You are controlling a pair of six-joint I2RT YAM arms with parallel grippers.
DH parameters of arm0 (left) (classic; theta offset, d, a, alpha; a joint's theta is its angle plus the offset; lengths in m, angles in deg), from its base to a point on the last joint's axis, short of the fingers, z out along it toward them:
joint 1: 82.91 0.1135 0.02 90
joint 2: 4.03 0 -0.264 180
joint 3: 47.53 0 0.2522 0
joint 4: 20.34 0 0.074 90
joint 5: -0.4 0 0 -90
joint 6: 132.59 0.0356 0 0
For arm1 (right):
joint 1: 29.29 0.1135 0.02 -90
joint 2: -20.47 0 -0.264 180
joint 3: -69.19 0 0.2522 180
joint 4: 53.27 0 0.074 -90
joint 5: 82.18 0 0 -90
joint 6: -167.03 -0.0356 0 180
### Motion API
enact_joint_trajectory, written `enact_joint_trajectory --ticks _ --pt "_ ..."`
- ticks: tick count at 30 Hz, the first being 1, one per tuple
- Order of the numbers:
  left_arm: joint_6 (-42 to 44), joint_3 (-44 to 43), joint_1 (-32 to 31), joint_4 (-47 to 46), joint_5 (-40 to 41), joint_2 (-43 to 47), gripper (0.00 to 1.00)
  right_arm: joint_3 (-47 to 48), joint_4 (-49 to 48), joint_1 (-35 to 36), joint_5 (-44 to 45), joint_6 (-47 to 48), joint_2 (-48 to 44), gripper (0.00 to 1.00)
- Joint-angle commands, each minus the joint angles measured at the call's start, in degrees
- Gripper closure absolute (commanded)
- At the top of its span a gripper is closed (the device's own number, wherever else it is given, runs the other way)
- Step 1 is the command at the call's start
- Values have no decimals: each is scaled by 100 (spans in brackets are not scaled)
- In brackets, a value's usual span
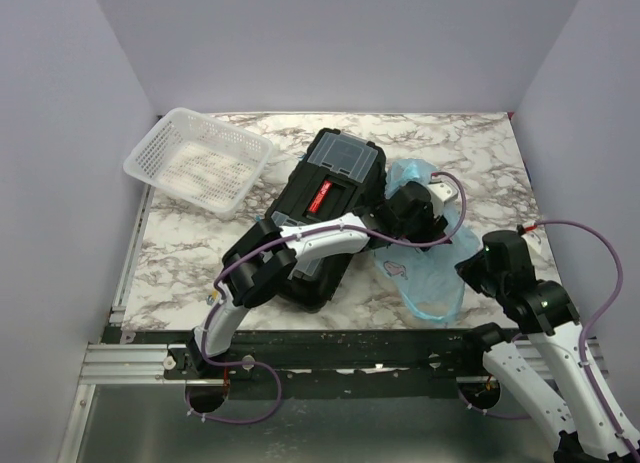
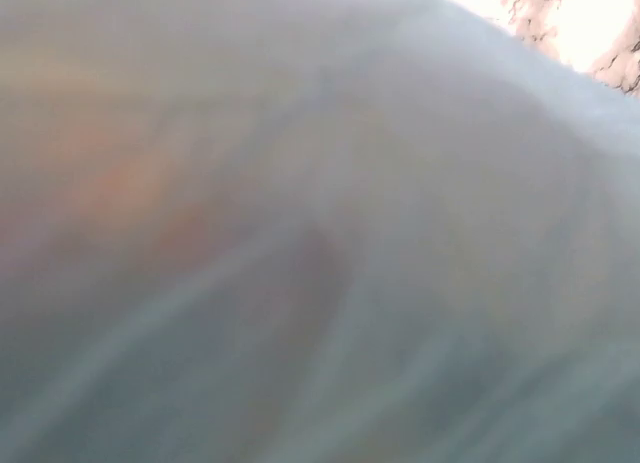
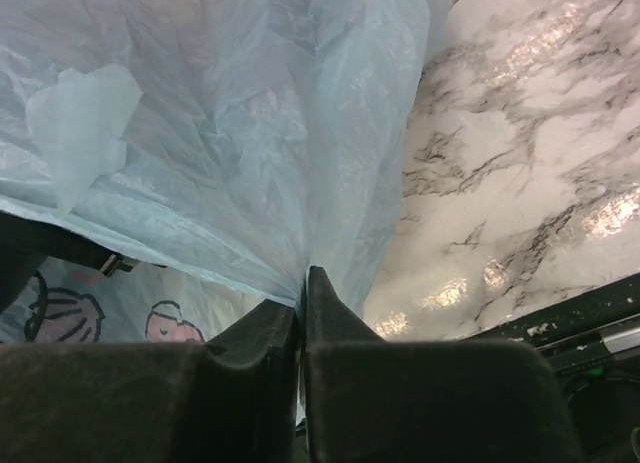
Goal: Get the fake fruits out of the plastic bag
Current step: Take out the fake fruit from the plastic bag.
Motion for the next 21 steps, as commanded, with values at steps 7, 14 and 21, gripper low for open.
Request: enact_joint_trajectory --ticks 7,14,21 --pt "-204 21 77 -210 -239 179 39 135 214 6 -131 192 556 19" --pt "-21 -227 97 -211 -26 -191 45 95 23 -1 77 199 471 87" --pt "-143 -193 95 -209 -342 -353 46 306 105 2 -10 401 11 99"
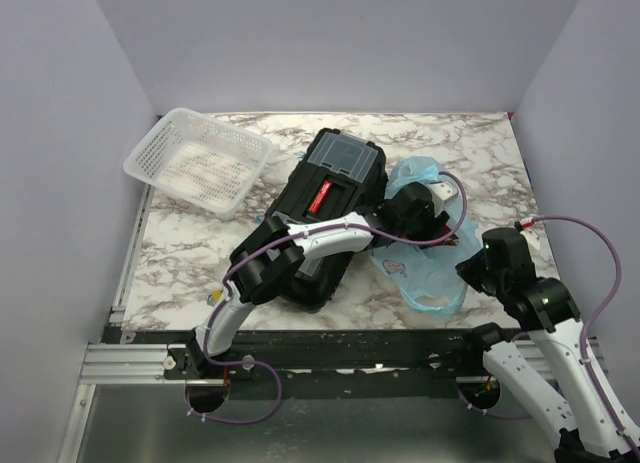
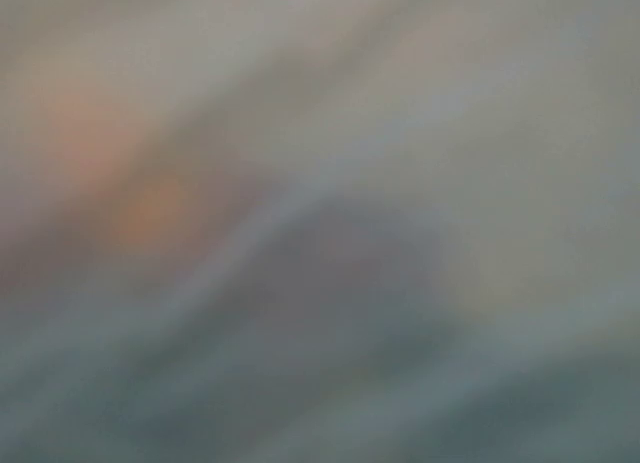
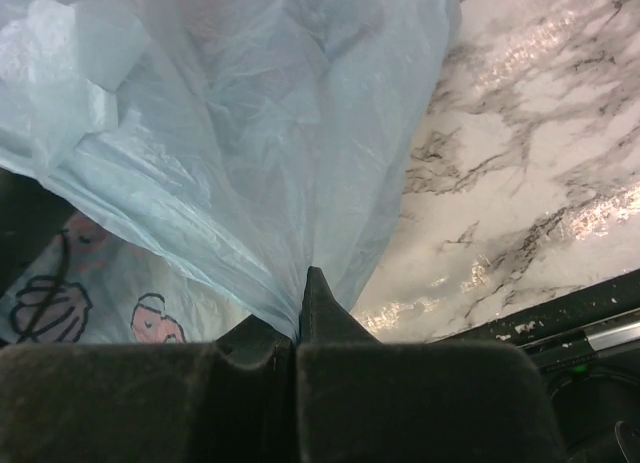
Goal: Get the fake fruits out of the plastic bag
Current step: Take out the fake fruit from the plastic bag.
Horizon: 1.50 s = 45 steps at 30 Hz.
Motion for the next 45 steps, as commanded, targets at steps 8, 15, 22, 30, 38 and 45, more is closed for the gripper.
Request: enact_joint_trajectory --ticks 8,15,22,30,38,45 --pt "-77 -213 -87 101 -223 -465 36 19 -90 7 -222 160 -370 99" --pt "-106 -405 -147 475 1 -810 11 18 -184 7 -239 187 -361 99" --pt "-124 -670 -144 659 661 -1097 16 -8 -217 0 -212 212 -352 99" --pt "36 -817 -96 847 410 -899 66 -95 -217 7 -191 212 -430 99" --pt "-5 -398 -96 844 27 173 88 -114 -306 6 -195 284 -408 99" --pt "-94 17 -96 893 -129 832 93 -123 -338 3 -164 273 -453 99"
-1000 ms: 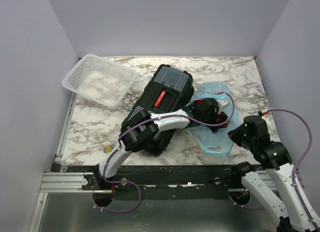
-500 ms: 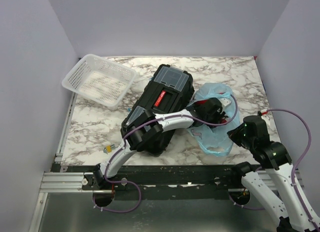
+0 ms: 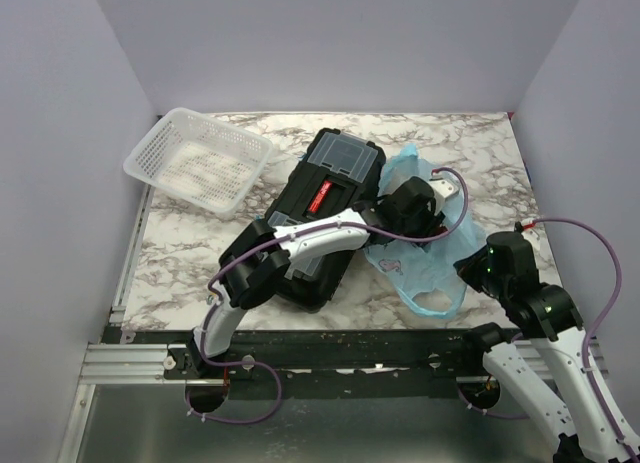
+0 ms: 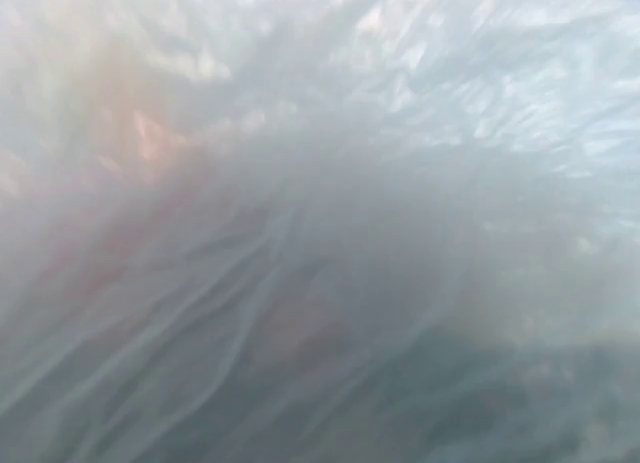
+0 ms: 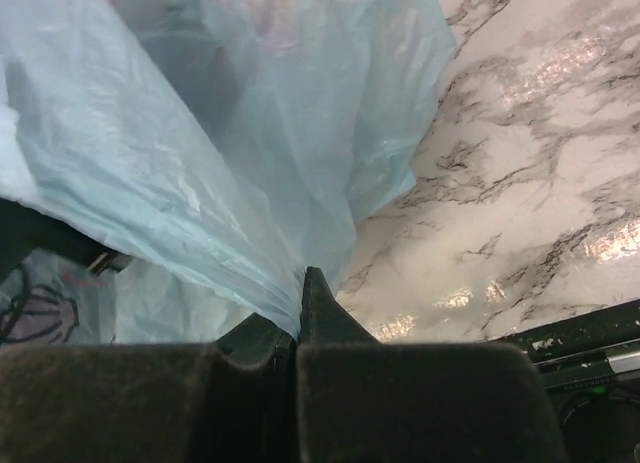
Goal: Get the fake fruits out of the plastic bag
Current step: Take out the fake fruit from the plastic bag.
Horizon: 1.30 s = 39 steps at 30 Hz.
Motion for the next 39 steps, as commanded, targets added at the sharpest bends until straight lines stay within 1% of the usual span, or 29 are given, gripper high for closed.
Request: enact_joint_trajectory --ticks 1,4,8,10,12,15,17,21,24,27,29,31,33,35,37,39 --pt "-67 246 -2 7 -313 632 93 -43 -76 4 38 60 -64 99" --pt "-85 506 -2 19 -403 892 94 -5 -98 2 189 -35 -57 99" --pt "-141 1065 0 -247 -395 1072 94 235 -56 3 533 -269 -16 99" --pt "-112 983 11 -52 -339 875 95 395 -212 5 604 -166 -130 99" --pt "-96 774 19 213 -229 621 100 556 -364 6 623 -34 -246 99" --pt "-130 680 22 385 -44 370 100 693 -449 7 766 96 -320 99" --pt "-208 869 49 221 -16 414 100 782 -206 4 997 46 -159 99" --pt "-281 1135 149 25 19 618 100 787 358 7 1342 -257 159 99" --pt "-213 1486 217 -338 -208 951 100 688 344 6 1192 -253 175 99" --pt "-67 1935 218 -790 -660 1390 100 684 325 6 1272 -294 238 99" --pt "-49 2233 218 -1011 -904 1665 100 651 156 2 1212 -132 340 99" --pt "-64 2494 218 -1186 -968 1867 100 699 208 2 1217 -67 495 99" --pt "-99 2563 218 -1104 -852 1910 100 846 475 6 1370 -237 527 99" --pt "-228 2477 226 -875 -460 1841 100 932 686 7 1626 -497 282 99" --pt "-488 2325 267 -683 -84 1697 100 947 672 7 1772 -574 -220 99" --pt "-718 2084 391 -564 -101 1476 100 922 599 7 1834 -673 -752 99"
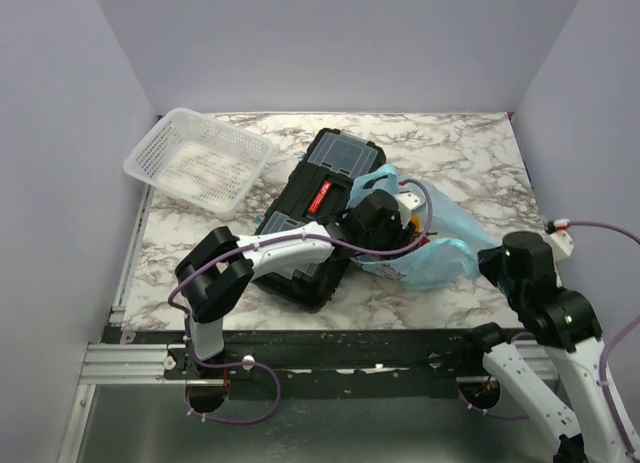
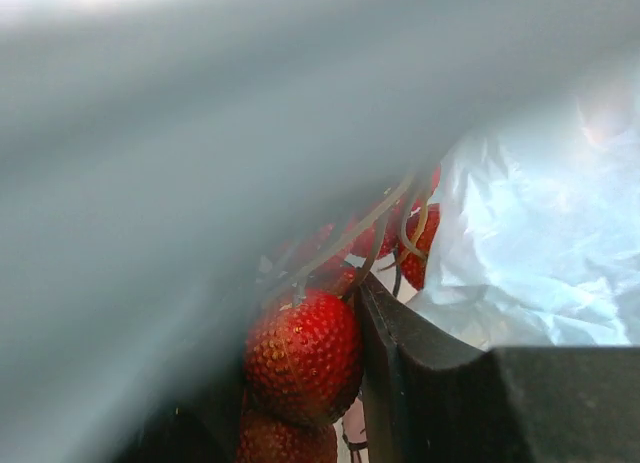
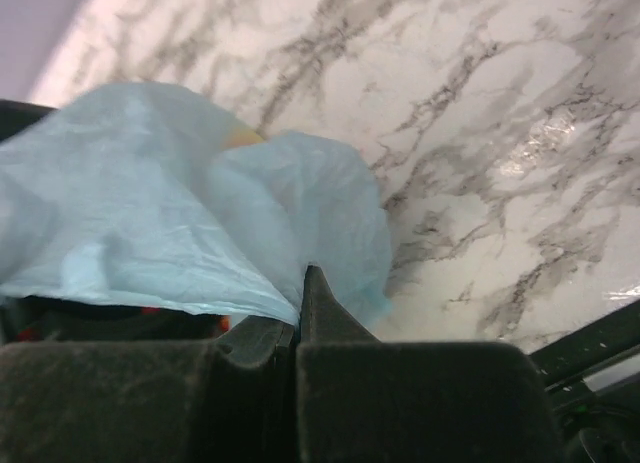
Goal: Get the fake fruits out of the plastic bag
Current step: Take out the fake fruit from the plastic bag.
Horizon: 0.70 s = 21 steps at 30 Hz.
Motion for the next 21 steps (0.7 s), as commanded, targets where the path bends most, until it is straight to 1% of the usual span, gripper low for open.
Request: enact_joint_trajectory --ticks 1,4,5,7,9,13,15,19,21 --pt "-543 -474 241 191 369 -387 100 196 223 7 609 -353 -1100 99" --pt "-567 -920 294 441 514 -720 100 67 -73 7 279 -82 -1422 99" --pt "-548 -1056 293 559 588 -845 100 7 -163 5 55 106 -1377 99" --pt "-590 -1238 293 727 696 -1011 100 -32 -119 6 -202 194 -1147 99" --pt "-613 -1136 293 571 677 -972 100 -121 -52 1 -372 239 -837 99" --pt "-418 -129 302 -735 -210 -396 100 -303 15 5 -574 189 -277 97" --pt "-325 185 294 -1174 -635 -145 100 -412 -78 4 -640 184 -136 96" --pt "-154 233 287 -1197 -1390 -37 100 -558 -523 7 -891 239 -77 95" --pt "-138 276 268 -1239 -1622 -37 100 -584 -811 6 -1062 304 -73 95"
